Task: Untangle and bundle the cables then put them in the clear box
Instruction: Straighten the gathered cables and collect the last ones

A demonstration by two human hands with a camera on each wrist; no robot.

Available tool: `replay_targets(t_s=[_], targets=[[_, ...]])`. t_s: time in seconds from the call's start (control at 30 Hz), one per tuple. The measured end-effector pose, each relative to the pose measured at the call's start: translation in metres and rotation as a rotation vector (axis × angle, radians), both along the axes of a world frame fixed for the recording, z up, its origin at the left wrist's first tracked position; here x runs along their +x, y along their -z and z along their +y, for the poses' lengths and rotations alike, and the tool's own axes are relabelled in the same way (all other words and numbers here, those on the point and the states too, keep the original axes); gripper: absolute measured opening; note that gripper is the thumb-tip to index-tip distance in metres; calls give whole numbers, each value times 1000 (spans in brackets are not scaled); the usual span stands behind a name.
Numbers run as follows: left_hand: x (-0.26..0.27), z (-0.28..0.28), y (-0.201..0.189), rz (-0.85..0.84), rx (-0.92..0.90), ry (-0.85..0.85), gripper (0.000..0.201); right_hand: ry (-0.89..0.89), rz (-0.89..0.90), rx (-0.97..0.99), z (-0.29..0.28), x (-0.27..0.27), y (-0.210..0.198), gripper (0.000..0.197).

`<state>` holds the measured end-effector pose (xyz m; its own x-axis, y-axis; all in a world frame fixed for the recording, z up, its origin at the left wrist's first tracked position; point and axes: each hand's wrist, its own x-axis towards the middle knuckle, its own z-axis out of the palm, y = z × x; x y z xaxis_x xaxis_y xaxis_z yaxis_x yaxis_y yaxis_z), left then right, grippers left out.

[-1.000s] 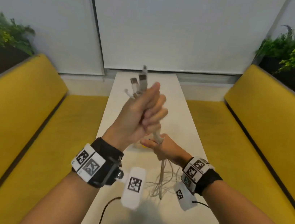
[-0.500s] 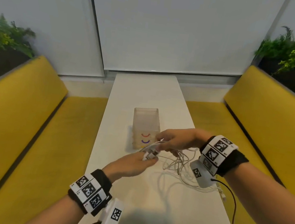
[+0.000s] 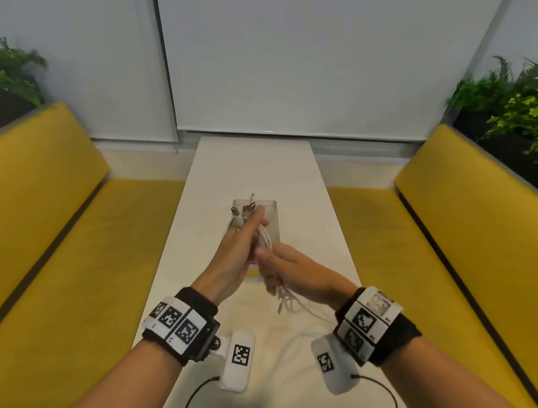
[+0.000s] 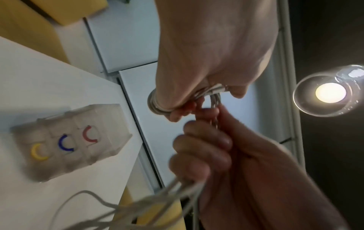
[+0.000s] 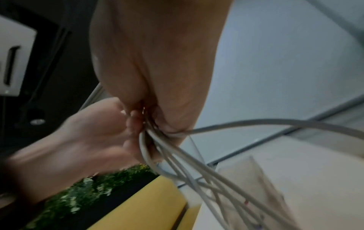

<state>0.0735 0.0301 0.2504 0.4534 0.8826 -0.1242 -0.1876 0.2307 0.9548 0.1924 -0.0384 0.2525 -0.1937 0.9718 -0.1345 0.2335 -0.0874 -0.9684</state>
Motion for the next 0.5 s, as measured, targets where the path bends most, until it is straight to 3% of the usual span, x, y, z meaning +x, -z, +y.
replay_targets(t_s=[0.1, 0.2, 0.27, 0.37, 0.5], targets=[[8, 4, -14, -29, 48, -88, 33, 17, 70, 39, -9, -11, 7, 23], [10, 7, -38, -274, 3, -92, 39, 52, 31, 79, -15, -6, 10, 32], [6, 9, -62, -456, -30, -58, 44, 38, -112, 77, -21, -1, 27, 45], [-8, 11, -98, -591, -13, 195, 48, 90, -186, -55, -29, 9, 63, 56], [-19, -8, -99, -490, -77, 797, 45, 156, -191, -105, -24, 28, 73, 53]])
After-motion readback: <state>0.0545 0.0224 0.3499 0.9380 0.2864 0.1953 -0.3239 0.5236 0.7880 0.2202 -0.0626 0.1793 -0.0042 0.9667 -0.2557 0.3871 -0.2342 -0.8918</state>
